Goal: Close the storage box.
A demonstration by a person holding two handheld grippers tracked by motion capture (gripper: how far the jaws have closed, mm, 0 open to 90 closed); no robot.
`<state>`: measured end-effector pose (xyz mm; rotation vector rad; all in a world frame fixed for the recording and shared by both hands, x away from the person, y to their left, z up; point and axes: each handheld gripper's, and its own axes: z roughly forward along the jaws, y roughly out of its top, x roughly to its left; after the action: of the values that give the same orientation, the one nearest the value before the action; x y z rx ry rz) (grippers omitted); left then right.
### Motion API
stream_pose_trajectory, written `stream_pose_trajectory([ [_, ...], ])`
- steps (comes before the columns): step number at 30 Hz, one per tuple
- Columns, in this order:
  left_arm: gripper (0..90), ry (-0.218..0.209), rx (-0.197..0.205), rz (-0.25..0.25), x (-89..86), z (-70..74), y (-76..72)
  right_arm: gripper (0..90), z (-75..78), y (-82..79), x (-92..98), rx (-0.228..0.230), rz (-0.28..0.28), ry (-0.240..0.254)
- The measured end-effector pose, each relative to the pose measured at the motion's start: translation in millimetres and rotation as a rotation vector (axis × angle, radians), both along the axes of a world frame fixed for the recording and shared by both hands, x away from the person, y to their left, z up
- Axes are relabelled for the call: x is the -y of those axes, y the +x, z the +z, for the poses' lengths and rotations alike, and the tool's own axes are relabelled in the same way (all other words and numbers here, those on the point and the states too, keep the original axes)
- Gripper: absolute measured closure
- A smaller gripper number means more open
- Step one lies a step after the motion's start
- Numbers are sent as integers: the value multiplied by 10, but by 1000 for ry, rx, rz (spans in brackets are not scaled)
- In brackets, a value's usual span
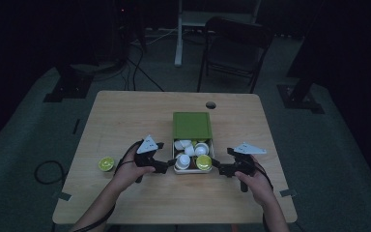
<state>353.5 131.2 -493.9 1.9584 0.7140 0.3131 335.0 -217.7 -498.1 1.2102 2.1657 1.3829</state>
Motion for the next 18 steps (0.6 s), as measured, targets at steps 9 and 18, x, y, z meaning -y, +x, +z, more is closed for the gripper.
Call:
stream_pose_trajectory([
  [9, 136, -1, -1, 6, -1, 6, 21, 109, -2, 27, -7, -1, -3, -1],
  [18, 137, -4, -3, 15, -9, 4, 48, 109, -2, 54, -17, 0, -2, -3],
])
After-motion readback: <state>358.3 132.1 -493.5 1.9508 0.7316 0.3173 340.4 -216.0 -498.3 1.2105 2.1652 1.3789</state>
